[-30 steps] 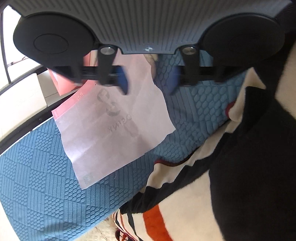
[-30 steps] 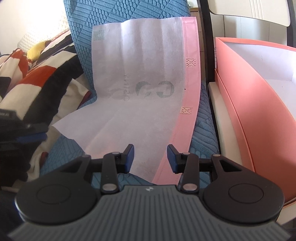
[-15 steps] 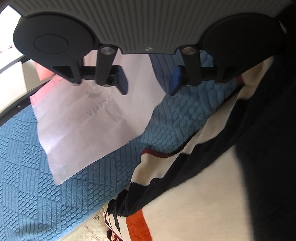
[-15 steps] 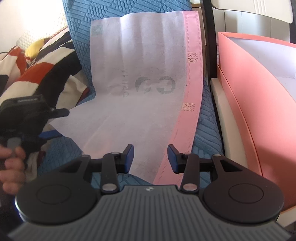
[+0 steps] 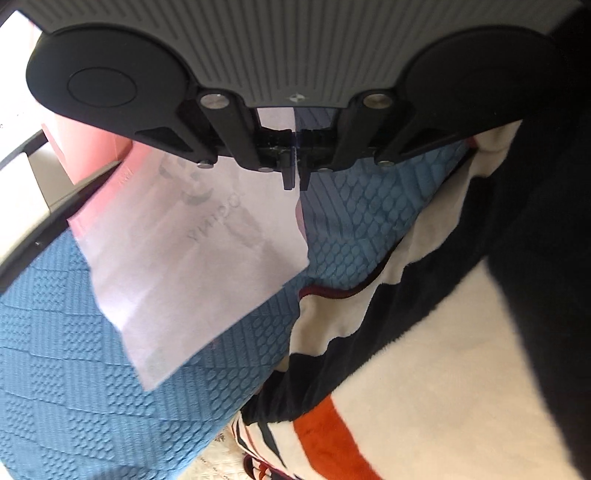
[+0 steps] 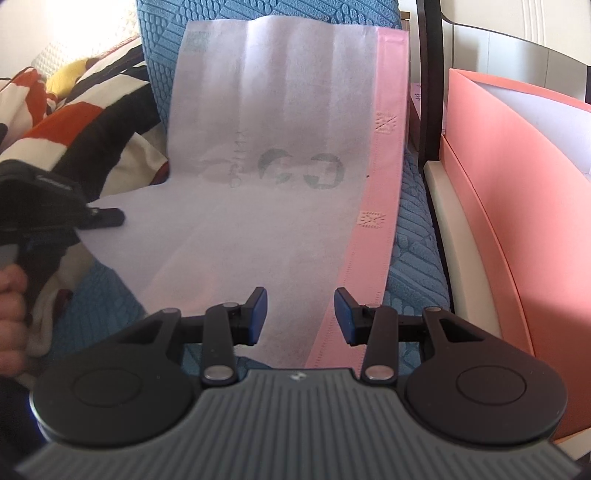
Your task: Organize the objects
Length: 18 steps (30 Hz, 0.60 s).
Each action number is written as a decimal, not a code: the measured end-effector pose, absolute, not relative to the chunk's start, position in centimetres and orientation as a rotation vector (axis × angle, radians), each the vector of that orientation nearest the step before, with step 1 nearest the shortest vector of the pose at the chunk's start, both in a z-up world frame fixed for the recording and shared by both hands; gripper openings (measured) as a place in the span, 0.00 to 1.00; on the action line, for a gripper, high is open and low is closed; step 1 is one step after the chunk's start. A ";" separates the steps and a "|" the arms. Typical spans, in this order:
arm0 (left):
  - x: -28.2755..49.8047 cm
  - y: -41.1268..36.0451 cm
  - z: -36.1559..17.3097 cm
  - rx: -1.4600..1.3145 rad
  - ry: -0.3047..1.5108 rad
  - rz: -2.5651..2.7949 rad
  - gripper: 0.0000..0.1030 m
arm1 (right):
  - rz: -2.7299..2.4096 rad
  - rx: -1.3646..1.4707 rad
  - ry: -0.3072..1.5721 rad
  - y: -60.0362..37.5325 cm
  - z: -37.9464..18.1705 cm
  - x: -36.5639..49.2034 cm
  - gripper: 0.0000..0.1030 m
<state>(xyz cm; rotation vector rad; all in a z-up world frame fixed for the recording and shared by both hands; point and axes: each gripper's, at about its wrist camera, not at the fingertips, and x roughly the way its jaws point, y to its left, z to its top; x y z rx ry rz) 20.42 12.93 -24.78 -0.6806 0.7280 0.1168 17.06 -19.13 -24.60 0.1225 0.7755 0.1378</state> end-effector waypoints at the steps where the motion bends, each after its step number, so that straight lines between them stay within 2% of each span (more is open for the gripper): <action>1: 19.7 12.7 -24.4 -0.678 0.726 0.120 0.00 | 0.136 0.123 0.774 -19.2 -24.5 17.0 0.42; 16: 14.7 10.3 -21.3 -0.553 0.787 0.171 0.01 | 0.111 0.174 0.753 -21.7 -23.0 15.2 0.42; 18: 14.5 10.1 -20.8 -0.559 0.795 0.163 0.06 | 0.113 0.183 0.748 -22.2 -22.6 14.8 0.42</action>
